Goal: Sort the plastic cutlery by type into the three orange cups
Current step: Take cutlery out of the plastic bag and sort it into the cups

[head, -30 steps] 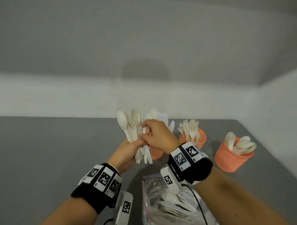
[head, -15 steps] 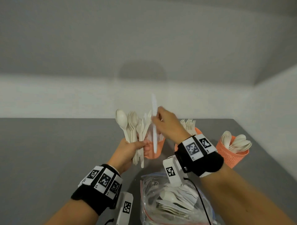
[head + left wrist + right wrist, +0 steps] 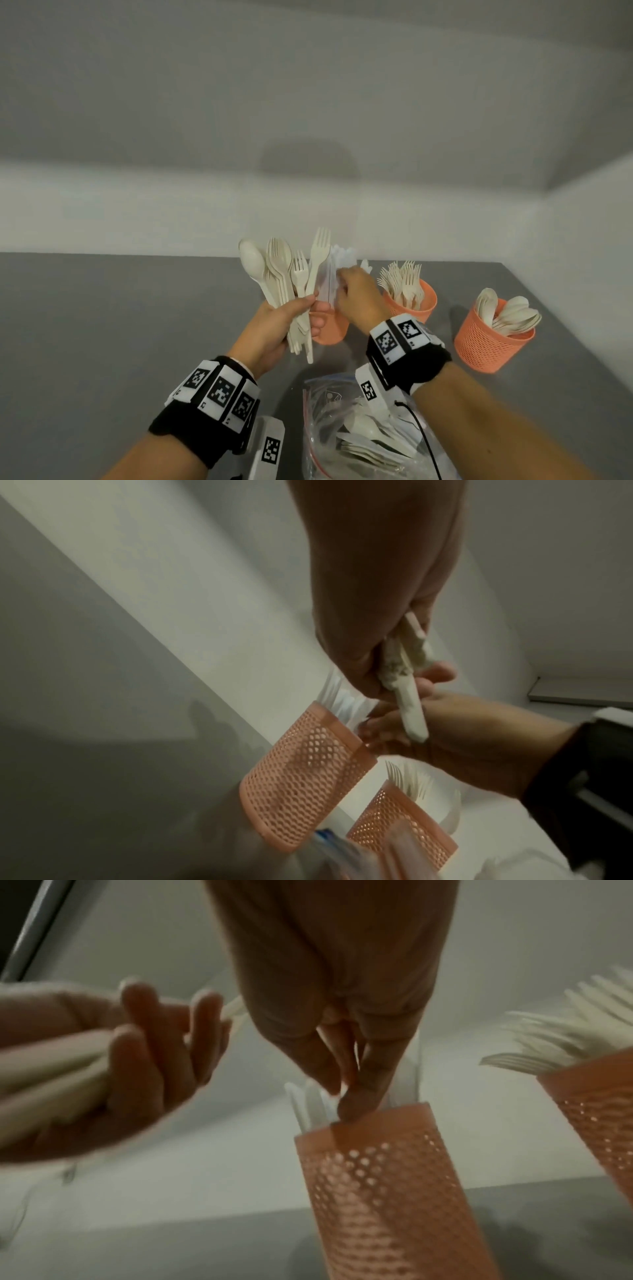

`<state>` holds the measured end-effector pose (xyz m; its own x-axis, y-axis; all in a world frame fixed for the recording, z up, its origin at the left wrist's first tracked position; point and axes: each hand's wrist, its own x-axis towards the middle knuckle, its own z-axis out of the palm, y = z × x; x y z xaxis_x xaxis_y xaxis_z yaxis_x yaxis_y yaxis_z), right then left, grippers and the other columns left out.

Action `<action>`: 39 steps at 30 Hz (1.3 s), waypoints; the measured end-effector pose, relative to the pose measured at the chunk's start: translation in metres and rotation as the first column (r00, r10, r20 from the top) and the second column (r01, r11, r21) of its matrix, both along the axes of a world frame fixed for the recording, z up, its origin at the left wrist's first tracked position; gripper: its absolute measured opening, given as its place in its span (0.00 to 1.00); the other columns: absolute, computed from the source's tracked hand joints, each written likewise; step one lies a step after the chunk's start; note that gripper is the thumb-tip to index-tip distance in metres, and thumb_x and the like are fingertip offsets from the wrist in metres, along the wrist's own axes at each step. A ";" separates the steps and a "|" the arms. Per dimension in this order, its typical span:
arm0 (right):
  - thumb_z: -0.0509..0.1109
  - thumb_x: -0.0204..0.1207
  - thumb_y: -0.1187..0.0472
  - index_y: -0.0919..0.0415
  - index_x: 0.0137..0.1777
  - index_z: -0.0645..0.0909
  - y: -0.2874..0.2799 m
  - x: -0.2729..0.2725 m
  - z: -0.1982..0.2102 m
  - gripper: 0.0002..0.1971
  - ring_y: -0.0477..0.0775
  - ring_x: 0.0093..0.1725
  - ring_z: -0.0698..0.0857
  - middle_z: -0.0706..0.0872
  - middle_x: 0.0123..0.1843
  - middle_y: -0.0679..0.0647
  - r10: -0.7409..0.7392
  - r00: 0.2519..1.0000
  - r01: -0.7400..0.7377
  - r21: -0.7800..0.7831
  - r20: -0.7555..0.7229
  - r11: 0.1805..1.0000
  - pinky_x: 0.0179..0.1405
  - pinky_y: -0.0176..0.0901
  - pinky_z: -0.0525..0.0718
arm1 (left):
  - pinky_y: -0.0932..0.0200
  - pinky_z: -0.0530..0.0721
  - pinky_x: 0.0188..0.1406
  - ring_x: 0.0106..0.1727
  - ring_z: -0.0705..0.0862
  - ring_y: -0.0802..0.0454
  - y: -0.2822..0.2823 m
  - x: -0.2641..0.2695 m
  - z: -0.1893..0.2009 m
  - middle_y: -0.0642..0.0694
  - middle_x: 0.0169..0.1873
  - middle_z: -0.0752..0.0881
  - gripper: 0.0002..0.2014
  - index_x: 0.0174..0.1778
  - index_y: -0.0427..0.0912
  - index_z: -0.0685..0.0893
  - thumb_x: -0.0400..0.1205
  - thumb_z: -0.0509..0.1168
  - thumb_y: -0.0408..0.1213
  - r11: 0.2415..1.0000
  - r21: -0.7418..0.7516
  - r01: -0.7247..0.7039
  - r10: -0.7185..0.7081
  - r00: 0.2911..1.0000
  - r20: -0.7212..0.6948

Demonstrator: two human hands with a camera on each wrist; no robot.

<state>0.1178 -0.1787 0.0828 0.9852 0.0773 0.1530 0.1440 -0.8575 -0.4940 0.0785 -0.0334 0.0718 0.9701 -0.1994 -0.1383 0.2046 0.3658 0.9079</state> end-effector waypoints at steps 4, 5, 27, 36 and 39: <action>0.57 0.84 0.57 0.62 0.61 0.80 0.000 -0.017 0.027 0.15 0.52 0.54 0.80 0.80 0.57 0.58 0.015 0.991 -0.078 0.475 0.134 0.876 0.50 0.30 0.73 | 0.61 0.87 0.29 0.26 0.86 0.54 -0.001 -0.002 0.005 0.43 0.32 0.91 0.07 0.50 0.34 0.82 0.82 0.59 0.29 0.995 -0.093 0.046 -0.047 0.999 -0.014; 0.59 0.82 0.52 0.61 0.55 0.81 0.003 -0.024 0.032 0.14 0.52 0.50 0.81 0.82 0.51 0.56 0.097 0.993 -0.115 0.532 0.061 0.839 0.50 0.34 0.76 | 0.60 0.88 0.30 0.26 0.87 0.54 -0.003 -0.003 0.006 0.42 0.32 0.91 0.07 0.49 0.33 0.82 0.82 0.59 0.29 0.992 -0.098 0.079 -0.080 0.997 -0.010; 0.75 0.72 0.60 0.67 0.40 0.82 -0.037 -0.075 0.050 0.09 0.47 0.21 0.80 0.83 0.30 0.60 0.201 0.956 0.048 0.785 -0.216 0.618 0.16 0.29 0.76 | 0.65 0.76 0.21 0.19 0.70 0.59 -0.051 -0.047 0.026 0.48 0.24 0.75 0.16 0.42 0.35 0.76 0.79 0.58 0.48 0.943 0.042 0.330 -0.332 0.940 0.079; 0.60 0.83 0.54 0.65 0.42 0.77 -0.079 -0.067 0.053 0.15 0.48 0.20 0.77 0.81 0.23 0.52 0.058 0.971 0.195 0.909 -0.232 0.369 0.27 0.42 0.79 | 0.57 0.89 0.31 0.30 0.87 0.52 -0.072 -0.054 0.029 0.41 0.38 0.86 0.13 0.60 0.31 0.78 0.83 0.58 0.35 0.972 -0.061 0.227 -0.229 0.973 -0.034; 0.56 0.85 0.57 0.64 0.40 0.75 -0.114 -0.046 0.055 0.15 0.54 0.30 0.79 0.82 0.27 0.53 -0.137 0.982 0.165 0.932 -0.127 0.321 0.36 0.44 0.83 | 0.62 0.80 0.23 0.21 0.75 0.57 -0.074 -0.054 0.027 0.48 0.28 0.79 0.16 0.60 0.35 0.76 0.80 0.65 0.39 0.976 -0.041 0.212 -0.213 0.977 -0.024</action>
<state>0.0723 -0.2925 0.1373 0.9674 -0.2533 -0.0008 0.0430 0.1675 -0.9849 0.0245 -0.1073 0.0986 0.9007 -0.4065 -0.1531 0.3067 0.3455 0.8869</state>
